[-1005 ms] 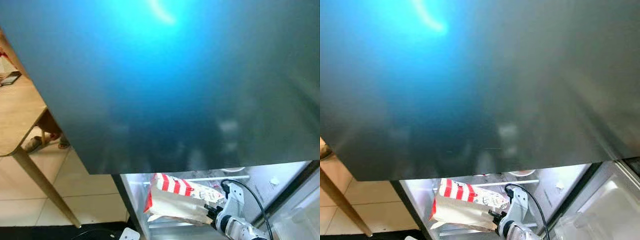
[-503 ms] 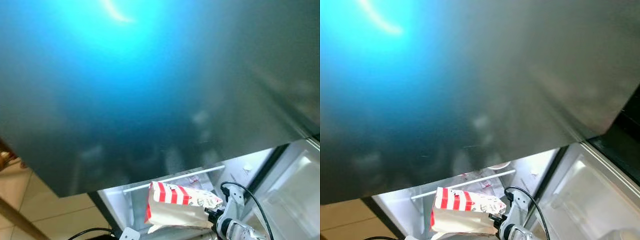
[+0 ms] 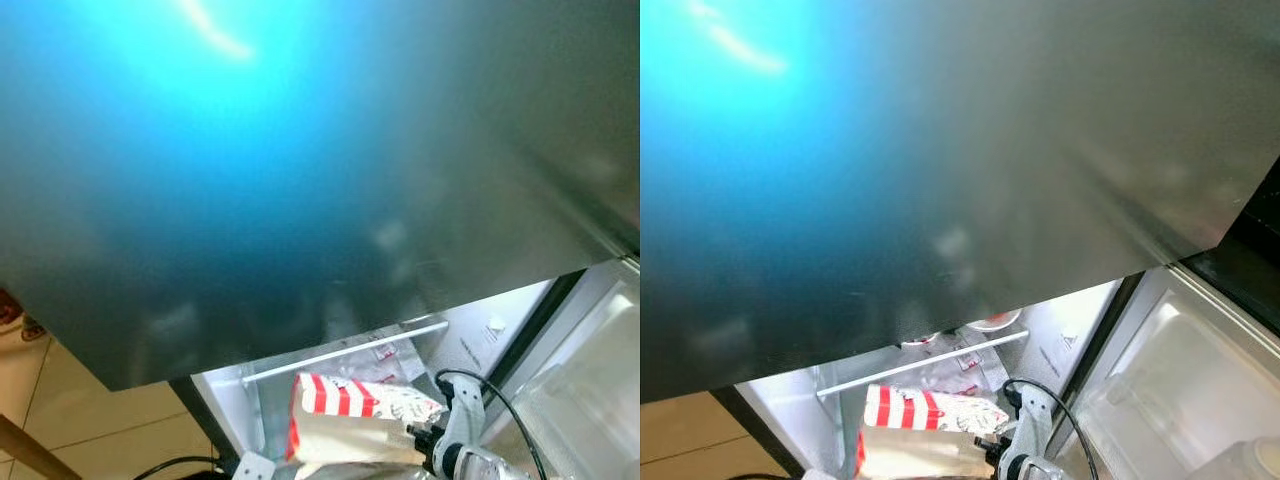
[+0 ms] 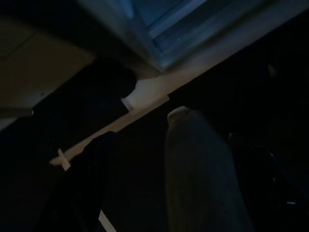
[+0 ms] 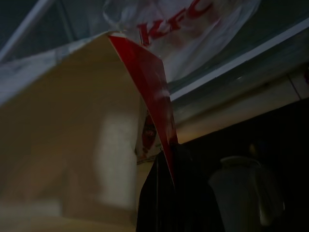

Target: Restocking fridge

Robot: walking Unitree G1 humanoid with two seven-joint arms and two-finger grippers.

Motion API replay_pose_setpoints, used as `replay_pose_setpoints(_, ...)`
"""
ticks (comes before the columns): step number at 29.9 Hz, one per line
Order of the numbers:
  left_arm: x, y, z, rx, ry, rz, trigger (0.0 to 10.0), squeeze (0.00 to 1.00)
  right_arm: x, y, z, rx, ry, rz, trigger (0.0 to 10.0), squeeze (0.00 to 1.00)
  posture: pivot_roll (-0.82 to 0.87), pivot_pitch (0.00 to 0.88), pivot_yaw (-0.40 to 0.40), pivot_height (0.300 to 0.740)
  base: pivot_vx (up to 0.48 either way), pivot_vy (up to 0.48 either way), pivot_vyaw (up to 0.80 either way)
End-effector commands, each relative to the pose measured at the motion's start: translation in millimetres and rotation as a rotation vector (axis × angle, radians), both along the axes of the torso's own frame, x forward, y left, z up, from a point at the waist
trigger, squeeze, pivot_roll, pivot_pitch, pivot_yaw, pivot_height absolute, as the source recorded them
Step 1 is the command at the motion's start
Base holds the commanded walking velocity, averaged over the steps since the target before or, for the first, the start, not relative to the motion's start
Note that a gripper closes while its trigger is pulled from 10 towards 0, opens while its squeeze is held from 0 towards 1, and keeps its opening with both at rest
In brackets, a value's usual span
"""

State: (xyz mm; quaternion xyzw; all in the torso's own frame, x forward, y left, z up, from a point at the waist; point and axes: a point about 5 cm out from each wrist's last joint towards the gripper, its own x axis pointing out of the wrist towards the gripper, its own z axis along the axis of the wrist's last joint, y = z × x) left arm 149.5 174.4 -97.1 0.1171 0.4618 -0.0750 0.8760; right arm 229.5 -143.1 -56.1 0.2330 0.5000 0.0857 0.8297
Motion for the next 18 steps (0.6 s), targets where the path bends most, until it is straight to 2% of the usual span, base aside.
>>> replay_pose_setpoints(1,-7.1,3.6,-2.6,0.003,0.022,0.027,10.0,0.00,0.3,-2.3,0.3,-0.019,-0.022,0.025,10.0,0.00,0.01,0.057,0.026,0.662,0.000,0.000,0.00)
replay_pose_setpoints(4,-7.5,3.5,-2.7,0.002,0.021,0.031,10.0,0.00,-2.3,1.3,-1.3,-0.071,-0.048,0.147,10.0,0.00,0.02,0.051,0.016,0.662,0.000,0.000,0.00)
replay_pose_setpoints(6,-7.5,3.3,-2.7,0.003,0.021,0.028,10.0,0.00,-2.8,2.8,-1.6,-0.082,-0.056,0.182,10.0,0.00,0.03,0.048,0.002,0.662,0.000,0.000,0.00)
replay_pose_setpoints(18,-6.9,2.1,-2.4,0.014,0.010,0.022,10.0,0.00,-1.7,13.6,-0.5,-0.076,-0.074,0.272,10.0,0.00,0.08,0.044,-0.054,0.662,0.000,0.000,0.00)
